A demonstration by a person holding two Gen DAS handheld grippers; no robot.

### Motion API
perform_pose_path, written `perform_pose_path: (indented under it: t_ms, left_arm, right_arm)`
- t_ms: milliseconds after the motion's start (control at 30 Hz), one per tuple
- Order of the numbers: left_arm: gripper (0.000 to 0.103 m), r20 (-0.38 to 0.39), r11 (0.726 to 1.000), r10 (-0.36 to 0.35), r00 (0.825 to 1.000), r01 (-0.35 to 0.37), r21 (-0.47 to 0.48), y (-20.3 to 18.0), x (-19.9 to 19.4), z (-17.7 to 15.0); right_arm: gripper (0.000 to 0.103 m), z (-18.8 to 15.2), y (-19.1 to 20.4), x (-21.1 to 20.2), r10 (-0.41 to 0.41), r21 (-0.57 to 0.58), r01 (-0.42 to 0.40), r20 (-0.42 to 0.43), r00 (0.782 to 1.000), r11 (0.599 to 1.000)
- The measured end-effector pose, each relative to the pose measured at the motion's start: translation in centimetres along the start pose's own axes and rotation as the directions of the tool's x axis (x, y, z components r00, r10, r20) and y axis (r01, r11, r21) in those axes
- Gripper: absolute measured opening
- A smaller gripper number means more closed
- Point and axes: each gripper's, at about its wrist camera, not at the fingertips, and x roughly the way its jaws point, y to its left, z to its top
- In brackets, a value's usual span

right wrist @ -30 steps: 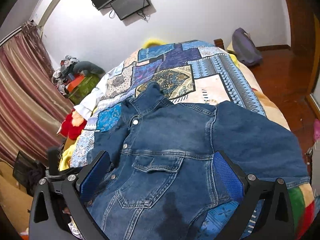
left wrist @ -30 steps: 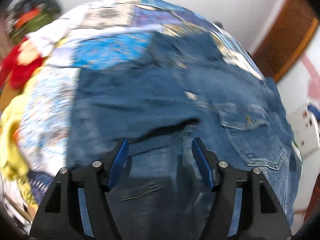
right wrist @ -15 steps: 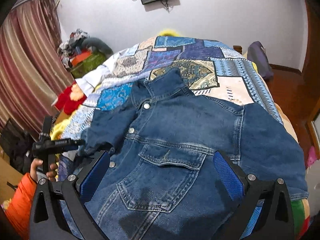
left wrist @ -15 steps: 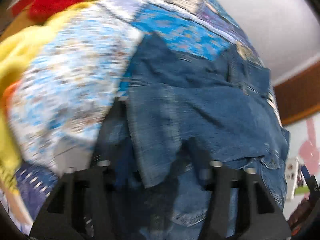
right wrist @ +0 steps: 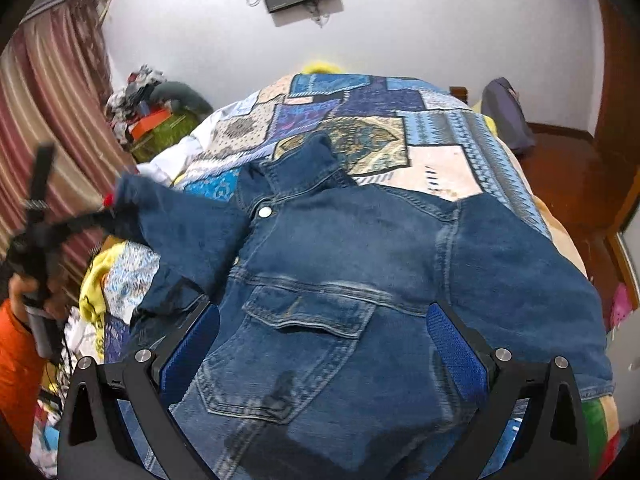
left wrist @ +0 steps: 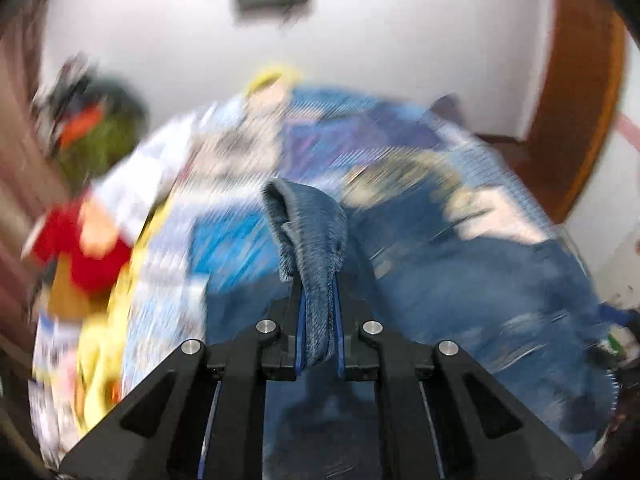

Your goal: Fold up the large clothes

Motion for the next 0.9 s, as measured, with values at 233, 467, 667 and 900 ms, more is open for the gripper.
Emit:
perform_pose_path:
  t_ms: [233,467,667,900]
  left_arm:
    - [0.002,0.033,0.966,-0.193,0.981,0.184,0.183,-12.3,-0.5,3.2]
    - [0.011,-0.011,0.918,-0.286,0.958,0.277,0.283,-17.7,-0.6,1.8]
    - [0.067,-0.027,0.969,-0.198,0.98,0.2,0.147,-10.6,0.5,0.5]
    - [0.068,-0.221,1.0,0.018,0.975,-0.013,0.025,1.4,4.7,-4.6]
  right_arm:
    - [0.103,-0.1,-2.8,-2.3,-0.027,0.053,0.024,0.046,0.999,0.998]
    - [0.103,-0.2,-4.1,-2.8,-0.02,0.067,0.017,0.038,0.999,0.998]
    - [0.103,1.0,-4.1,0.1,0.061,0.106,-0.056,-0.045,0.997,0.993]
    - [0.103,2.7,-3.4,5.9,0.141,0.166,-0.111,-0.177,0.974,0.98]
